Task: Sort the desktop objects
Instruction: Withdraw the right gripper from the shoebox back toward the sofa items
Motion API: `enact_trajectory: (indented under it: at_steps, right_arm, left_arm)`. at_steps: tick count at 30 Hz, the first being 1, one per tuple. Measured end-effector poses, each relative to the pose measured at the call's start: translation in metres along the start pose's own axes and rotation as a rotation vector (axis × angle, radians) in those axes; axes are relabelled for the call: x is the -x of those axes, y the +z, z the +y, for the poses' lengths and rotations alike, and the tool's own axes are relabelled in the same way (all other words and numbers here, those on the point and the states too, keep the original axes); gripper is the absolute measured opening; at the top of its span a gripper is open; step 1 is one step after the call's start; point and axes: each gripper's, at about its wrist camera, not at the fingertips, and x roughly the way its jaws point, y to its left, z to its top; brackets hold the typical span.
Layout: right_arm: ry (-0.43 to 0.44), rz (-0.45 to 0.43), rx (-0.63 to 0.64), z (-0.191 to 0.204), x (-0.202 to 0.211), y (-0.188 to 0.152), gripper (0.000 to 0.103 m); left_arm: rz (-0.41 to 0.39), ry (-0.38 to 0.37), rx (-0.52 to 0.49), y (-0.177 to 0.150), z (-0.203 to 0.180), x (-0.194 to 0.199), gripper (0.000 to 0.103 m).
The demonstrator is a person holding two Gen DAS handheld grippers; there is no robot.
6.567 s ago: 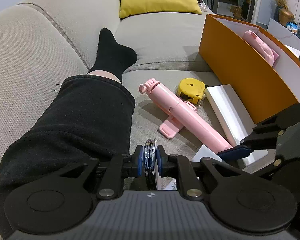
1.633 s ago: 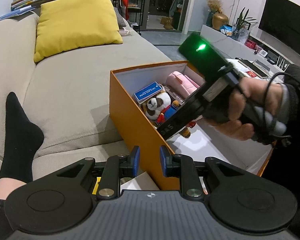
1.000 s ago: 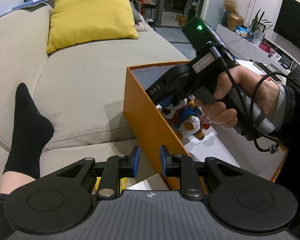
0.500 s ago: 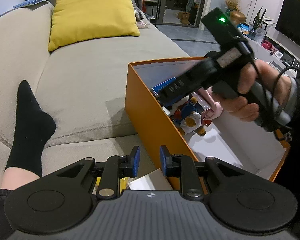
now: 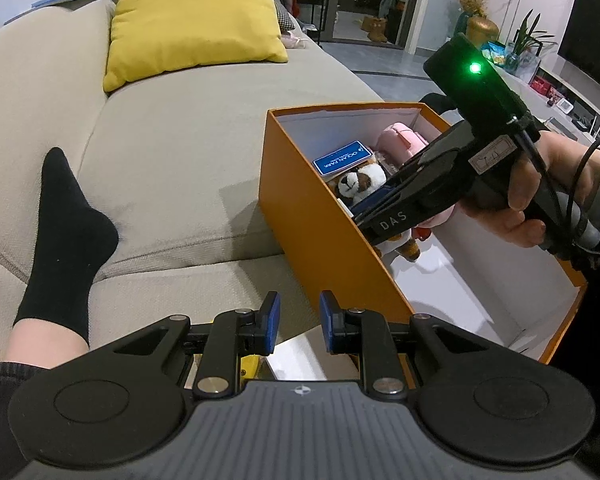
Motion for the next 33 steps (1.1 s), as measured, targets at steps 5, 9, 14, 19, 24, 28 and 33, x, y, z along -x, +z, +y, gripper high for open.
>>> enact_trajectory:
  at_steps: [5,9,14,19,24,28,33]
  right_arm:
    - [-0.022,-0.004,-0.052,0.002,-0.007,0.005,0.035]
    - [0.002,-0.062,-0.147,-0.01,-0.002,0.019,0.034]
    - [0.058,-0.083,-0.296,-0.033,-0.012,0.034,0.034]
    - [0.107,-0.124,-0.397,-0.046,-0.019,0.035,0.036]
    - [0.15,-0.14,-0.415,-0.052,-0.01,0.034,0.037]
    - [0.161,-0.132,-0.34,-0.045,0.002,0.033,0.037]
    - [0.096,-0.09,-0.171,-0.028,-0.002,0.025,0.035]
  left_arm:
    - [0.005,0.007,0.011,-0.002,0.001,0.0,0.024]
    - [0.004,0.013,0.023,-0.002,0.001,0.001,0.024]
    - [0.007,0.026,0.042,-0.003,0.003,0.001,0.024]
    - [0.023,0.043,0.057,-0.004,0.005,-0.003,0.024]
    - [0.027,0.055,0.071,-0.005,0.005,-0.003,0.024]
    - [0.026,0.063,0.079,-0.005,0.004,-0.002,0.024]
    - [0.027,0.075,0.09,-0.006,0.003,-0.002,0.024]
